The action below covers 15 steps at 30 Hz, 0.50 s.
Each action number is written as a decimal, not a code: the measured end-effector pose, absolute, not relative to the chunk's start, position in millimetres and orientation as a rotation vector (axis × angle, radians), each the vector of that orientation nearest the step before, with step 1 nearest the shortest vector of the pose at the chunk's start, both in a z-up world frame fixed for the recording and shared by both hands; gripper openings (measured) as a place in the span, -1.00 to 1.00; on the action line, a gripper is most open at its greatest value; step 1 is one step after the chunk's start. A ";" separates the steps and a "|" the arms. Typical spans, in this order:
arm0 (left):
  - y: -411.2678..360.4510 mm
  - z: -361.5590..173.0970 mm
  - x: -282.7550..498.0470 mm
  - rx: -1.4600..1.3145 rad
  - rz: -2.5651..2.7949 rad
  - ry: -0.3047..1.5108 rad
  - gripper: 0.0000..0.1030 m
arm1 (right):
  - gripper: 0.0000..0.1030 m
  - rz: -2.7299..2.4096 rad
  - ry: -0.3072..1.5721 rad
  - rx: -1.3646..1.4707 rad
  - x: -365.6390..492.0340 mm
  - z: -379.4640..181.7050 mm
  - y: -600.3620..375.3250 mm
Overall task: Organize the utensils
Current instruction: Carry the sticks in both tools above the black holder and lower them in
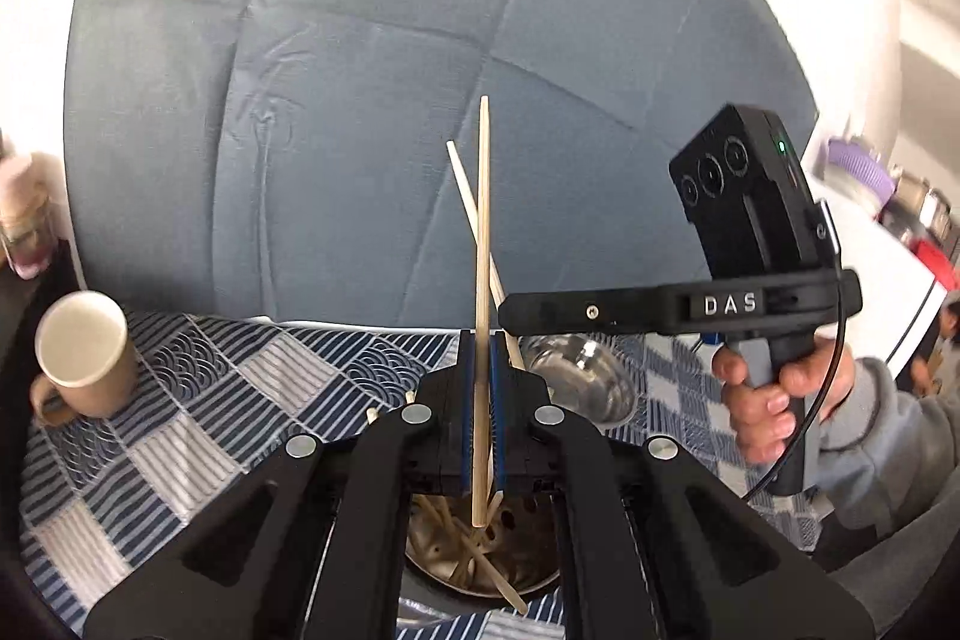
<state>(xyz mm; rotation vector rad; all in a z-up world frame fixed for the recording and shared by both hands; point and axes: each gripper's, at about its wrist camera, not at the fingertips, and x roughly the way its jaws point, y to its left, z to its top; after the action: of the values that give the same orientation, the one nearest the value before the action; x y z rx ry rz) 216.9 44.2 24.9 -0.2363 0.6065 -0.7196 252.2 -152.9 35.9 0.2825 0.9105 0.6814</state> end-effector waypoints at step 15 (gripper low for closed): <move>45.6 -10.9 198.0 -0.225 -0.722 0.637 -0.90 | -0.91 0.710 0.929 0.227 226.8 14.4 -150.4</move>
<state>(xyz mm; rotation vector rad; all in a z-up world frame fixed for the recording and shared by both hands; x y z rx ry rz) 198.0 45.6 -10.9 -0.2247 0.6369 -0.7222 226.8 -150.4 14.4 0.2266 0.9286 0.7099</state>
